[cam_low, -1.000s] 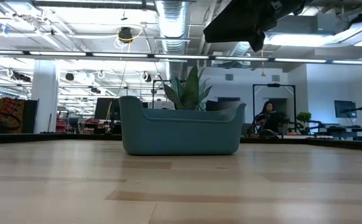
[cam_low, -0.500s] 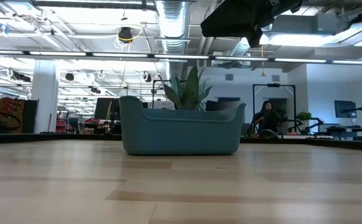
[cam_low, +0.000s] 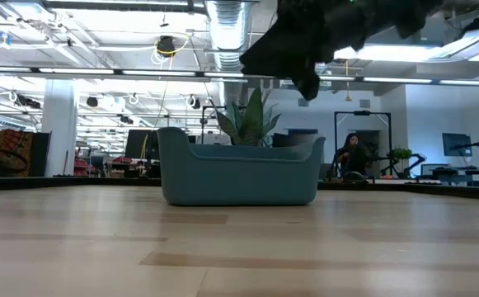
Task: Nest measuring cups in basket
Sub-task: Put the stack of measuring cups into the green bin
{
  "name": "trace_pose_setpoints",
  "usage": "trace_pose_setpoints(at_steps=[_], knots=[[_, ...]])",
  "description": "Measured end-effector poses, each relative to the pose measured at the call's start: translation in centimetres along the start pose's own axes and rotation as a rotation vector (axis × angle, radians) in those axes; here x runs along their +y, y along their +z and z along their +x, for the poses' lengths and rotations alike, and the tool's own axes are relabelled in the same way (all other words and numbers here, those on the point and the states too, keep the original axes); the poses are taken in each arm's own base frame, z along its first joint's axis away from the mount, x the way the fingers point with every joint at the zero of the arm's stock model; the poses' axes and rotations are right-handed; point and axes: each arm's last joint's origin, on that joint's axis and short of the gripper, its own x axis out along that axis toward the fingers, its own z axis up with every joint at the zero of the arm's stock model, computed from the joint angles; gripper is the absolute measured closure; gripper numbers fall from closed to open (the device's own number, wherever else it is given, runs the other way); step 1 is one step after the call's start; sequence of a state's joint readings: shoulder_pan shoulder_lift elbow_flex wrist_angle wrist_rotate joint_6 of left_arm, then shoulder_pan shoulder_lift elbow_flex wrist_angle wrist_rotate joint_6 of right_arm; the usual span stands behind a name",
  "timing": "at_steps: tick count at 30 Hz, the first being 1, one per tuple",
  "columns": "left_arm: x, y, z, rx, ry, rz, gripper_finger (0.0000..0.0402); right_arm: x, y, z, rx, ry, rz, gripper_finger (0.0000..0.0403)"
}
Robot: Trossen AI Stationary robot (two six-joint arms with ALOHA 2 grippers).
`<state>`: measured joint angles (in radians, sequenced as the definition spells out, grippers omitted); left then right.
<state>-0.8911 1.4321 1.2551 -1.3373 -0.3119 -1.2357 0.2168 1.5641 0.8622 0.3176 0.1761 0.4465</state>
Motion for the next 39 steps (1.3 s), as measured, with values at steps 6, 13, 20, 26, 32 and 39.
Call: trace_pose_setpoints(at_steps=[6, 13, 20, 26, 32, 39], knots=[[2.6, 0.8, 0.8, -0.009, -0.141, -0.019, 0.0195, -0.8, -1.2, 1.7, 0.054, 0.045, 0.073, 0.0300], [4.6, -0.3, 2.9, 0.017, -0.288, -0.184, 0.0181, 0.3, -0.8, 1.0, 0.056, 0.131, 0.046, 0.0300], [5.3, -2.5, 1.7, 0.126, -0.377, -0.521, 0.0135, -0.7, 1.6, -0.3, -0.051, 0.083, -0.035, 0.0300], [5.4, -4.7, 1.6, 0.148, -0.288, -0.568, 0.0091, -2.3, 2.8, -0.6, -0.083, 0.035, -0.059, 0.0300], [4.6, -7.0, 3.5, 0.142, -0.321, -0.600, 0.0058, -3.4, 3.0, -0.4, -0.068, 0.039, -0.051, 0.0300], [3.6, -8.9, 5.4, 0.158, -0.452, -0.626, 0.0053, -4.1, 3.4, -0.4, -0.073, 0.041, -0.043, 0.0300]])
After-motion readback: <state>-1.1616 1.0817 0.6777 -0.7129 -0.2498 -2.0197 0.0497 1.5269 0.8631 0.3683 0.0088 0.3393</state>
